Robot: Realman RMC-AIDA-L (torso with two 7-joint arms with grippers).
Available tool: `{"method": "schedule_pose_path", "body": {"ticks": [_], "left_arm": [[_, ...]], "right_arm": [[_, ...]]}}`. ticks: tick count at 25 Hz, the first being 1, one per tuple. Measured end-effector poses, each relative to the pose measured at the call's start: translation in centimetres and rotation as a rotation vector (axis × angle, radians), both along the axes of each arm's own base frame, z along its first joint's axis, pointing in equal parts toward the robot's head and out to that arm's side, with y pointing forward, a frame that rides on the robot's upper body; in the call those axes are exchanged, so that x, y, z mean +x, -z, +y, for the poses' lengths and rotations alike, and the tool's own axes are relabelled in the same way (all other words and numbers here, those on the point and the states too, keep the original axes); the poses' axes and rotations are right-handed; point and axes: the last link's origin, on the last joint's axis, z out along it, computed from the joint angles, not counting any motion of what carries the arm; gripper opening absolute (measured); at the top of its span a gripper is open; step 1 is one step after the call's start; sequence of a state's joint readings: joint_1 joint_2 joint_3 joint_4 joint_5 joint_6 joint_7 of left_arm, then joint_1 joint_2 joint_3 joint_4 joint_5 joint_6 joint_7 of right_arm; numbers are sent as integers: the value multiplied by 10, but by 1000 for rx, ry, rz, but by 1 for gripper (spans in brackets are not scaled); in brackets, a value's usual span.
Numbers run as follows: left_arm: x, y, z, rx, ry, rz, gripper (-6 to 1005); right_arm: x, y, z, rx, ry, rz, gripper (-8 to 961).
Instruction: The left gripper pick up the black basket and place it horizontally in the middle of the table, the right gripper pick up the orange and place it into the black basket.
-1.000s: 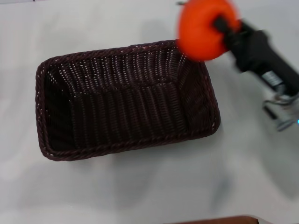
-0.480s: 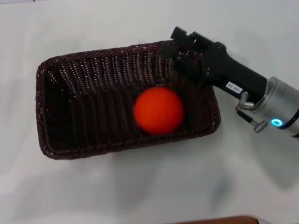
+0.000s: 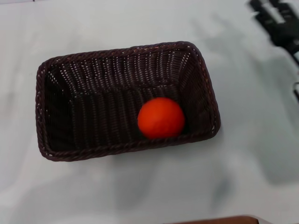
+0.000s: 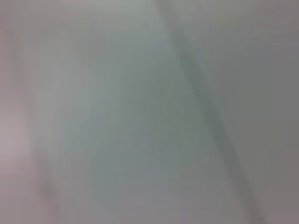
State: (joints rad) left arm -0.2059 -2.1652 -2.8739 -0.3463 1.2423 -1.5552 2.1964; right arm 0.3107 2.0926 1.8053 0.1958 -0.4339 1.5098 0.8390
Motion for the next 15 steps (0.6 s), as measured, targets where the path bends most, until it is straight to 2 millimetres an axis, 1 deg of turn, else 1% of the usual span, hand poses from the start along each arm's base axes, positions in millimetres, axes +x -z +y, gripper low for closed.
{"method": "schedule_pose_path", "body": {"ticks": [3, 6, 9, 15], "left_arm": [[-5, 8, 0, 4, -50, 26, 905], [-12, 11, 1, -11, -101, 24, 905], [-17, 13, 0, -21, -136, 23, 905], [-20, 10, -2, -9, -149, 80, 905]], "right_arm": [[22, -11, -5, 103, 125, 5, 796], [37, -15, -11, 176, 221, -25, 794], [42, -15, -13, 194, 251, -35, 792], [41, -14, -11, 194, 254, -43, 790]]}}
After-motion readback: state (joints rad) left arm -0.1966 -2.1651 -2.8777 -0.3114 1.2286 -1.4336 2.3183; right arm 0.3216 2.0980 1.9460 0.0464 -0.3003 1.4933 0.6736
